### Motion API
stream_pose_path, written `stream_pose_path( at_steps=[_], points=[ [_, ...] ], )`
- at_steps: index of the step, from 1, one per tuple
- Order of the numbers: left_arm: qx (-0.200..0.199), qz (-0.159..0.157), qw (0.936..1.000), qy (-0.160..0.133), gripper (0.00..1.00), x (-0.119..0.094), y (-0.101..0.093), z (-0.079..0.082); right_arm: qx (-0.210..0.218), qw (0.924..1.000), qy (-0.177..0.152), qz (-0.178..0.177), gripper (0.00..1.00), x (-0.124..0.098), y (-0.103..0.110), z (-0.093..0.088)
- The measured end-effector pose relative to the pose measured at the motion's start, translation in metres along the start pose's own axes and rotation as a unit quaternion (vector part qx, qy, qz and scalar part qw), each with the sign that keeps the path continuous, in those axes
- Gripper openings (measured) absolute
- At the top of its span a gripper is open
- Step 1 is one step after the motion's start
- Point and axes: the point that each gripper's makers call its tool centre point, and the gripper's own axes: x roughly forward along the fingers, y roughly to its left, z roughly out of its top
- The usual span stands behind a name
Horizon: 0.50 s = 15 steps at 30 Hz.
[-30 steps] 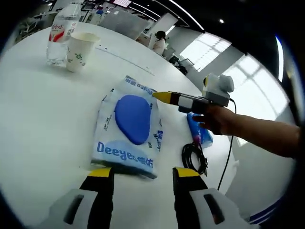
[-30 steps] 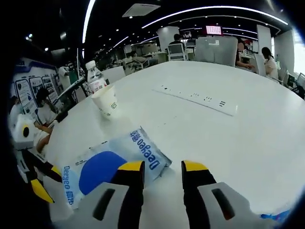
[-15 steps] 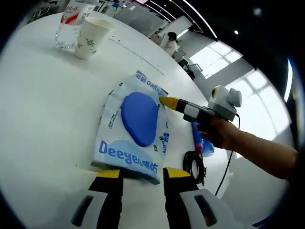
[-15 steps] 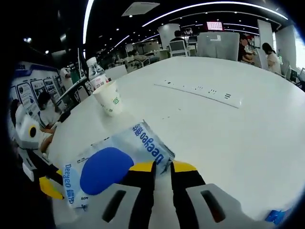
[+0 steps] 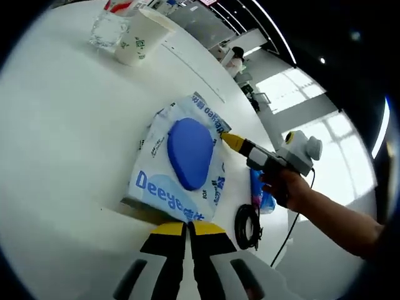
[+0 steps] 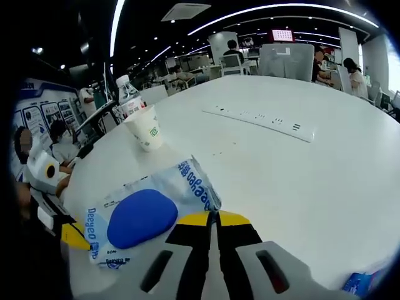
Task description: Arrange the tabletop items into an orderly group along one side of the table until the central work area is clear of visible clutter.
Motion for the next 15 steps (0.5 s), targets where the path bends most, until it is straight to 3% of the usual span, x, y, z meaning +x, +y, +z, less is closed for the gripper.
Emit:
stream_pose_path(
  at_steps=[15],
  points=[
    [0.008, -0.010, 0.9999, -0.006, 0.00, -0.003, 0.002, 0.006, 0.001, 0.9998, -0.017, -0.010, 0.00, -0.014, 0.001, 0.007]
  ],
)
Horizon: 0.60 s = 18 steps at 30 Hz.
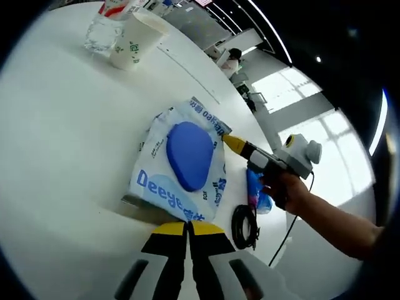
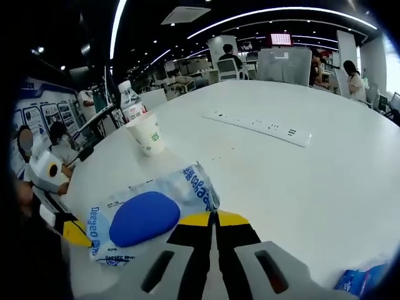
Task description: Arrange the tabletop items into an orderly group along one side of the table until the central work area is clear of visible clutter.
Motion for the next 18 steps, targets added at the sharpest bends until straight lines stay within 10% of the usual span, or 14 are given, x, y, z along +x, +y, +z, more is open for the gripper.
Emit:
stream_pose_path(
  at_steps=[18],
  points=[
    [0.052, -0.013, 0.9984, 0.017, 0.00, -0.013, -0.003, 0.016, 0.013, 0.9980, -0.045, -0.043, 0.00, -0.026, 0.006, 0.011]
  ],
)
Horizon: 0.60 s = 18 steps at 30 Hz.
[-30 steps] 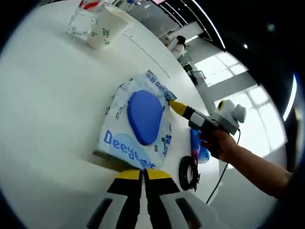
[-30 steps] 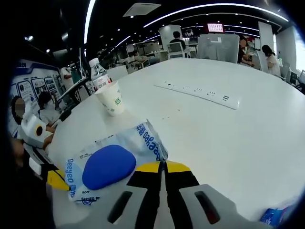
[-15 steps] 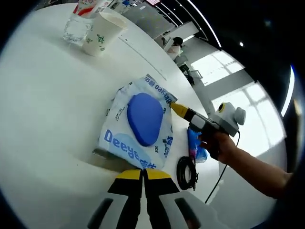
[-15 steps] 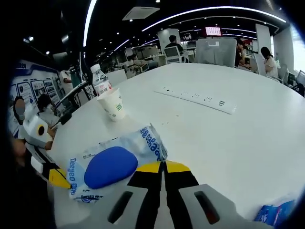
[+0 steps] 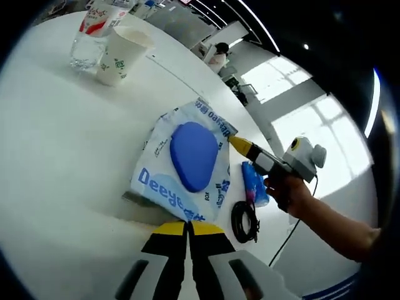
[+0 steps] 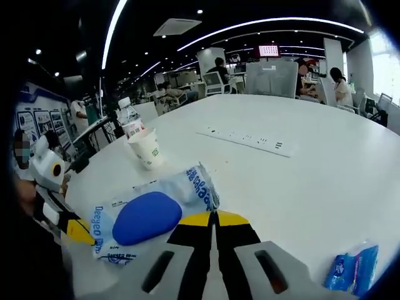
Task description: Arrange the tabletop items into an orderly group along one side of the table until the central work area is clear of visible clutter.
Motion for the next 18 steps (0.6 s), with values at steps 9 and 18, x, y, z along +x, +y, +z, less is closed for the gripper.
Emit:
stream_pose_path(
  at_steps=[9, 18],
  points=[
    [0.033, -0.007, 0.9993, 0.012, 0.00, -0.008, 0.005, 0.021, 0.025, 0.9988, -0.025, -0.033, 0.00, -0.018, -0.003, 0.005],
    [0.058, -0.007, 0.9981, 0.021, 0.00, -0.011, 0.012, 0.044, 0.055, 0.9952, -0.045, -0.068, 0.00, -0.032, -0.003, 0.001]
  ],
)
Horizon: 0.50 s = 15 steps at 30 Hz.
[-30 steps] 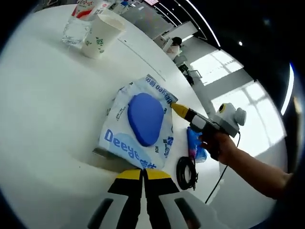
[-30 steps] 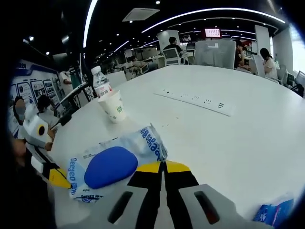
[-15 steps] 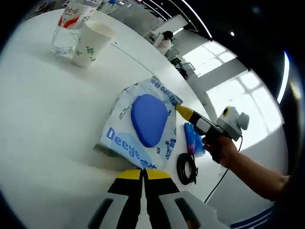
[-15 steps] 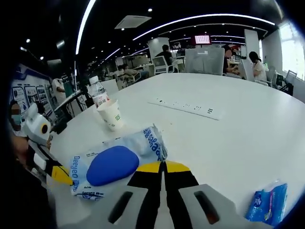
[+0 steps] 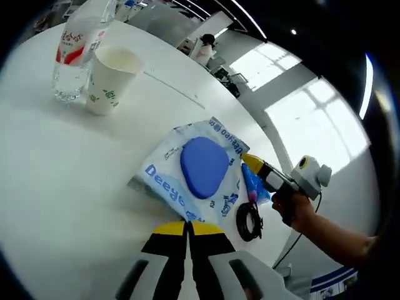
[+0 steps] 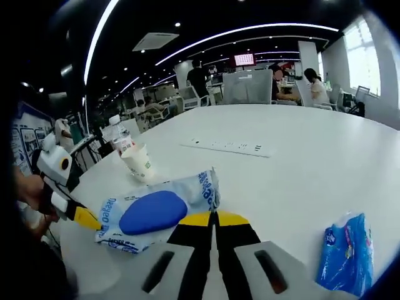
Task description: Arrange the tabletop items into an orderly group along one side of the table until the central work area is clear of visible clutter.
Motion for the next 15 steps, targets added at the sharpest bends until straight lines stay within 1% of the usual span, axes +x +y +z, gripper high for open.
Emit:
stream_pose_path(
  at_steps=[9, 13, 15],
  points=[
    [0.016, 0.001, 0.9999, -0.001, 0.00, 0.000, 0.006, 0.017, 0.034, 0.9989, -0.018, -0.027, 0.00, -0.013, 0.002, -0.003],
    [0.033, 0.002, 0.9994, -0.005, 0.00, 0.001, 0.009, 0.030, 0.060, 0.9969, -0.029, -0.042, 0.00, -0.017, 0.000, -0.002],
    [0.037, 0.002, 0.9993, -0.007, 0.00, 0.000, 0.009, 0.036, 0.067, 0.9955, -0.038, -0.056, 0.00, -0.022, 0.002, -0.003]
  ],
)
